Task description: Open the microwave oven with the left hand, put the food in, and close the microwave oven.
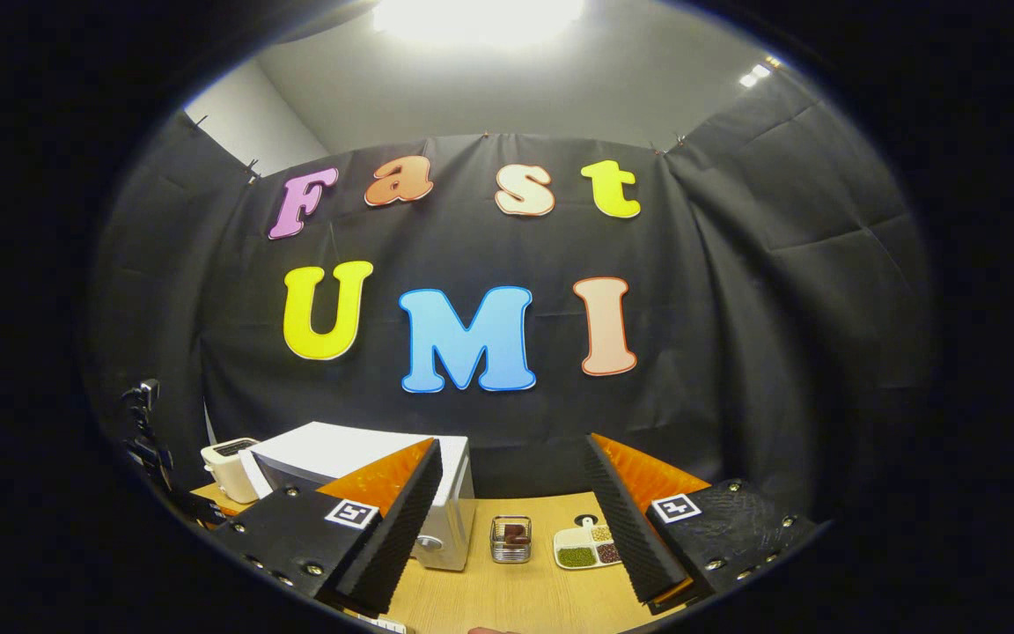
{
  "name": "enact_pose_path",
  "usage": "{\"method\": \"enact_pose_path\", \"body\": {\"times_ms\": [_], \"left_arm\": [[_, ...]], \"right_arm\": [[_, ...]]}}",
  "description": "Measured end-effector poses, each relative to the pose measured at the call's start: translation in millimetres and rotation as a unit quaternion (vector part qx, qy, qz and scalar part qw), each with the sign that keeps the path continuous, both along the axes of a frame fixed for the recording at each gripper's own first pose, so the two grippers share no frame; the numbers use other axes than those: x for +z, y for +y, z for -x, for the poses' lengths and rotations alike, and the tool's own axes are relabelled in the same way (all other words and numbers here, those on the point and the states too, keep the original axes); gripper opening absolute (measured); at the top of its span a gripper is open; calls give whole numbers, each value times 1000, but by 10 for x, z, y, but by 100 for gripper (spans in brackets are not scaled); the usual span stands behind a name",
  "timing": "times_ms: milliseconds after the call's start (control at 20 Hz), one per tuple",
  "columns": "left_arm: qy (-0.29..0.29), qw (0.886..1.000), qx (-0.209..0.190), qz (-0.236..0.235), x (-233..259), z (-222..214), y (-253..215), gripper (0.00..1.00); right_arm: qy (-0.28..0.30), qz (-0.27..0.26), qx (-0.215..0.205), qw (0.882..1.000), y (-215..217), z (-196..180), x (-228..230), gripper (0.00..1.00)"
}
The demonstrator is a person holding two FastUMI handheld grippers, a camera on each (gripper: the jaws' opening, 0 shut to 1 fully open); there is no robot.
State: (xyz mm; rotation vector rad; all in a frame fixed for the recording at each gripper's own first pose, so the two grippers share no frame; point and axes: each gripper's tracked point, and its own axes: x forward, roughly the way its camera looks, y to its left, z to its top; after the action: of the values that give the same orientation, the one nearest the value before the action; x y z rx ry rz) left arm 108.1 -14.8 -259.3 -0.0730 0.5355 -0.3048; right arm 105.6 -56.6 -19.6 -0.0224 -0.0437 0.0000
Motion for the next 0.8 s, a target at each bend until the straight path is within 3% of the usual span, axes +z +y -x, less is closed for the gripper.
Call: {"method": "enact_pose_path", "body": {"times_ms": [450,800], "left_arm": [[3,1000,-21,-2,-75,-567,-489,7],[9,1000,4,9,-107,-960,-569,7]], "right_arm": [[9,5,-14,1000,-184,-149,-65,96],[20,1,-31,999,-396,-216,-143,97]]}}
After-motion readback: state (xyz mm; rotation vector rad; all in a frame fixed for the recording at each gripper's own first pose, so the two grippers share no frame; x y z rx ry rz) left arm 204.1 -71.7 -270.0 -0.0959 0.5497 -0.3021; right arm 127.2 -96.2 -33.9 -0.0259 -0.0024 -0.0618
